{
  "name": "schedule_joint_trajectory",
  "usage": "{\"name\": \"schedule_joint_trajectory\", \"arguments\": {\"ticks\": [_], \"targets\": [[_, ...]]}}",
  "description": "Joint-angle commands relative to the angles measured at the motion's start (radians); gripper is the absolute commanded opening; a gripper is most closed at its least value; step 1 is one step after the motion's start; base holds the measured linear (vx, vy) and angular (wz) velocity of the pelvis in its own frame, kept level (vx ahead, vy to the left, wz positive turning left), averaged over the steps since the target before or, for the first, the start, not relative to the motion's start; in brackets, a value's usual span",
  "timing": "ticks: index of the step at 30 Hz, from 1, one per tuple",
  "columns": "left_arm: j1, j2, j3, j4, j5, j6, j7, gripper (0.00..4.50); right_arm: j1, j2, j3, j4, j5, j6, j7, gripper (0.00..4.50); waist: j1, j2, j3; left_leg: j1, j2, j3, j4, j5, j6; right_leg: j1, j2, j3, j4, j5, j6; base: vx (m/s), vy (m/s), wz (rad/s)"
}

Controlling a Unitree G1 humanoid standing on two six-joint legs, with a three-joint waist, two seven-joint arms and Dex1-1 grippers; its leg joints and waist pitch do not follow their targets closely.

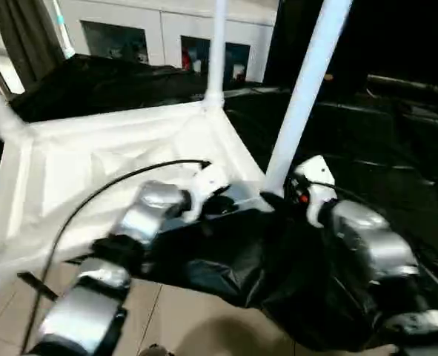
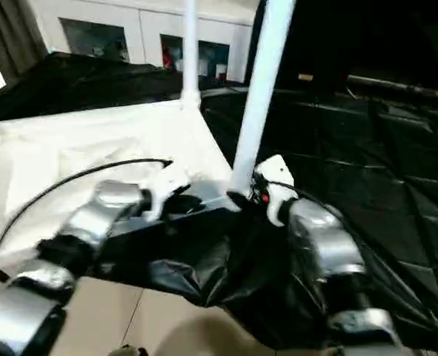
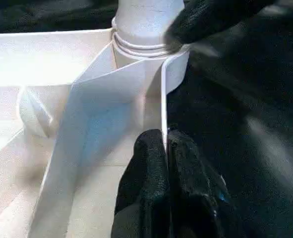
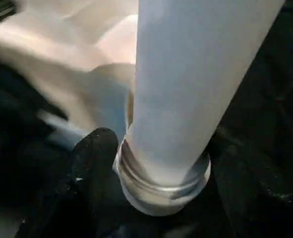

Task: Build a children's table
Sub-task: Rotate leg to tighten

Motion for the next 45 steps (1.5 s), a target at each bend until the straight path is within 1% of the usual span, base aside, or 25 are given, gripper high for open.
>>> {"name": "schedule_joint_trajectory", "arguments": {"ticks": [1, 5, 6, 8, 10, 14, 16, 21, 27, 29, 30, 31, 32, 33, 34, 35, 36, 37, 38, 40, 41, 42, 43, 44, 45], "targets": [[0.026, 0.014, -0.020, -0.053, -0.062, -0.034, -0.123, 0.00, 0.023, -0.030, 0.067, -0.044, 0.031, 0.018, 0.130, 3.10, 0.004, -0.007, -0.051, 0.004, 0.022, -0.002, -0.055, -0.219, 0.063, 0.046, -0.046, 0.029, -0.066, -0.132, -0.204, 0.000, 0.000, 0.00], [0.043, 0.049, -0.029, -0.079, -0.083, -0.033, -0.203, 0.00, 0.037, -0.076, 0.085, -0.081, 0.038, 0.033, 0.210, 3.10, 0.007, -0.005, -0.052, 0.008, 0.025, 0.000, -0.051, -0.191, 0.075, 0.046, -0.044, 0.029, -0.056, -0.081, -0.233, 0.000, 0.000, 0.00], [0.054, 0.063, -0.029, -0.096, -0.098, -0.026, -0.243, 0.00, 0.042, -0.097, 0.097, -0.099, 0.044, 0.044, 0.251, 3.10, 0.008, -0.005, -0.050, 0.010, 0.025, 0.003, -0.049, -0.187, 0.080, 0.042, -0.041, 0.029, -0.055, -0.061, -0.242, 0.000, 0.000, 0.00], [0.062, 0.072, -0.029, -0.109, -0.105, -0.020, -0.269, 0.00, 0.043, -0.107, 0.106, -0.108, 0.046, 0.049, 0.275, 3.10, 0.011, -0.007, -0.049, 0.009, 0.027, 0.005, -0.049, -0.189, 0.083, 0.045, -0.044, 0.029, -0.052, -0.058, -0.250, 0.000, 0.000, 0.00], [0.068, 0.078, -0.031, -0.121, -0.107, -0.015, -0.280, 0.00, 0.044, -0.114, 0.113, -0.114, 0.048, 0.048, 0.289, 3.10, 0.012, -0.007, -0.049, 0.011, 0.027, 0.006, -0.049, -0.203, 0.078, 0.043, -0.046, 0.030, -0.055, -0.087, -0.247, 0.000, 0.000, 0.00], [0.076, 0.084, -0.030, -0.138, -0.115, -0.009, -0.291, 0.00, 0.046, -0.113, 0.124, -0.121, 0.054, 0.054, 0.306, 2.75, 0.016, -0.009, -0.045, 0.012, 0.028, 0.005, -0.053, -0.227, 0.061, 0.042, -0.047, 0.032, -0.060, -0.149, -0.229, 0.000, 0.000, 0.00], [0.079, 0.085, -0.030, -0.144, -0.116, -0.005, -0.296, 0.00, 0.050, -0.114, 0.130, -0.131, 0.060, 0.061, 0.318, 2.49, 0.016, -0.009, -0.045, 0.012, 0.027, 0.006, -0.053, -0.228, 0.057, 0.041, -0.047, 0.032, -0.061, -0.156, -0.223, 0.000, 0.000, 0.00], [0.084, 0.085, -0.027, -0.154, -0.114, 0.002, -0.299, 0.00, 0.058, -0.119, 0.133, -0.142, 0.066, 0.071, 0.333, 2.23, 0.017, -0.009, -0.046, 0.012, 0.027, 0.005, -0.052, -0.215, 0.057, 0.042, -0.047, 0.032, -0.059, -0.141, -0.222, 0.000, 0.000, 0.00], [0.085, 0.080, -0.027, -0.147, -0.104, 0.001, -0.275, 0.00, 0.074, -0.111, 0.128, -0.147, 0.073, 0.085, 0.325, 2.11, 0.021, -0.008, -0.047, 0.012, 0.026, 0.006, -0.050, -0.203, 0.063, 0.043, -0.046, 0.032, -0.057, -0.122, -0.225, 0.000, 0.000, 0.00], [0.065, 0.051, -0.015, -0.104, -0.069, 0.021, -0.167, 0.00, 0.075, -0.065, 0.104, -0.105, 0.058, 0.081, 0.237, 2.10, 0.021, -0.008, -0.046, 0.013, 0.027, 0.006, -0.051, -0.213, 0.061, 0.039, -0.047, 0.033, -0.058, -0.132, -0.224, 0.000, 0.000, 0.00], [0.053, 0.031, -0.006, -0.080, -0.057, 0.029, -0.110, 0.00, 0.070, -0.037, 0.091, -0.073, 0.040, 0.077, 0.171, 2.09, 0.020, -0.011, -0.042, 0.013, 0.024, 0.006, -0.055, -0.246, 0.045, 0.037, -0.047, 0.033, -0.067, -0.203, -0.209, 0.000, 0.000, 0.00], [0.053, 0.031, -0.006, -0.080, -0.057, 0.029, -0.110, 0.00, 0.070, -0.037, 0.091, -0.073, 0.040, 0.077, 0.171, 2.09, 0.020, -0.011, -0.042, 0.013, 0.024, 0.006, -0.055, -0.246, 0.045, 0.037, -0.047, 0.033, -0.067, -0.203, -0.209, 0.000, 0.000, 0.00], [0.036, 0.000, 0.004, -0.050, -0.042, 0.043, -0.033, 0.00, 0.064, 0.003, 0.076, -0.032, 0.017, 0.080, 0.075, 2.09, 0.019, -0.010, -0.039, 0.018, 0.024, 0.003, -0.060, -0.289, 0.020, 0.034, -0.050, 0.034, -0.076, -0.293, -0.185, 0.000, 0.000, 0.00], [0.034, -0.003, 0.005, -0.047, -0.040, 0.045, -0.024, 0.00, 0.063, 0.008, 0.074, -0.027, 0.015, 0.082, 0.063, 2.09, 0.015, -0.010, -0.037, 0.015, 0.024, 0.002, -0.063, -0.302, 0.010, 0.032, -0.049, 0.034, -0.078, -0.320, -0.176, 0.000, 0.000, 0.00], [0.022, -0.028, 0.010, -0.029, -0.031, 0.060, 0.030, 0.00, 0.061, 0.040, 0.063, -0.008, 0.005, 0.093, -0.004, 2.09, 0.012, -0.015, -0.038, 0.016, 0.023, -0.001, -0.065, -0.326, 0.000, 0.034, -0.051, 0.033, -0.083, -0.371, -0.154, 0.000, 0.000, 0.00], [0.012, -0.049, 0.014, -0.015, -0.024, 0.073, 0.075, 0.00, 0.059, 0.067, 0.054, 0.007, -0.002, 0.103, -0.060, 2.09, 0.010, -0.014, -0.037, 0.017, 0.022, -0.001, -0.065, -0.323, -0.004, 0.031, -0.050, 0.035, -0.083, -0.374, -0.150, 0.000, 0.000, 0.00], [0.001, -0.074, 0.019, 0.000, -0.018, 0.087, 0.122, 0.00, 0.055, 0.098, 0.045, 0.022, -0.011, 0.114, -0.123, 2.08, 0.002, -0.015, -0.034, 0.017, 0.021, -0.003, -0.068, -0.351, -0.009, 0.029, -0.052, 0.034, -0.091, -0.423, -0.134, 0.000, 0.000, 0.00], [-0.013, -0.107, 0.023, 0.020, -0.010, 0.105, 0.184, 0.00, 0.045, 0.145, 0.025, 0.044, -0.019, 0.138, -0.210, 2.08, 0.002, -0.015, -0.034, 0.017, 0.021, -0.003, -0.068, -0.351, -0.009, 0.029, -0.052, 0.034, -0.091, -0.423, -0.134, 0.000, 0.000, 0.00], [-0.027, -0.144, 0.024, 0.037, -0.003, 0.122, 0.243, 0.00, 0.030, 0.199, -0.002, 0.070, -0.024, 0.161, -0.311, 2.07, -0.004, -0.013, -0.034, 0.021, 0.019, -0.005, -0.068, -0.373, -0.015, 0.020, -0.052, 0.034, -0.098, -0.472, -0.118, 0.000, 0.000, 0.00], [-0.034, -0.166, 0.022, 0.044, 0.000, 0.129, 0.270, 0.00, 0.019, 0.234, -0.023, 0.089, -0.023, 0.170, -0.377, 2.07, -0.006, -0.013, -0.036, 0.019, 0.018, -0.010, -0.070, -0.377, -0.018, 0.024, -0.054, 0.032, -0.102, -0.497, -0.103, 0.000, 0.000, 0.00], [-0.038, -0.200, 0.016, 0.046, 0.001, 0.139, 0.295, 0.00, 0.001, 0.284, -0.052, 0.120, -0.022, 0.169, -0.469, 2.07, -0.006, -0.008, -0.035, 0.019, 0.019, -0.010, -0.071, -0.377, -0.017, 0.023, -0.054, 0.033, -0.102, -0.494, -0.100, 0.000, 0.000, 0.00], [-0.038, -0.200, 0.016, 0.046, 0.001, 0.139, 0.295, 0.00, 0.001, 0.284, -0.052, 0.120, -0.022, 0.169, -0.469, 2.06, -0.010, -0.010, -0.034, 0.021, 0.017, -0.010, -0.072, -0.399, -0.019, 0.019, -0.051, 0.031, -0.105, -0.500, -0.095, 0.000, 0.000, 0.00], [-0.039, -0.202, 0.016, 0.046, 0.001, 0.140, 0.296, 0.00, 0.000, 0.286, -0.053, 0.121, -0.022, 0.169, -0.474, 2.06, -0.009, -0.010, -0.035, 0.021, 0.017, -0.010, -0.072, -0.400, -0.016, 0.021, -0.051, 0.031, -0.106, -0.498, -0.091, 0.000, 0.000, 0.00], [-0.043, -0.241, 0.008, 0.051, 0.005, 0.147, 0.321, 0.00, -0.021, 0.333, -0.068, 0.157, -0.029, 0.149, -0.552, 2.06, -0.009, -0.006, -0.036, 0.022, 0.018, -0.009, -0.072, -0.397, -0.014, 0.016, -0.051, 0.035, -0.106, -0.479, -0.093, 0.000, 0.000, 0.00], [-0.045, -0.258, 0.004, 0.055, 0.006, 0.146, 0.324, 0.00, -0.034, 0.346, -0.062, 0.175, -0.047, 0.126, -0.585, 2.06, -0.012, -0.007, -0.035, 0.021, 0.018, -0.009, -0.073, -0.401, -0.016, 0.016, -0.050, 0.034, -0.106, -0.478, -0.092, 0.000, 0.000, 0.00]]}}
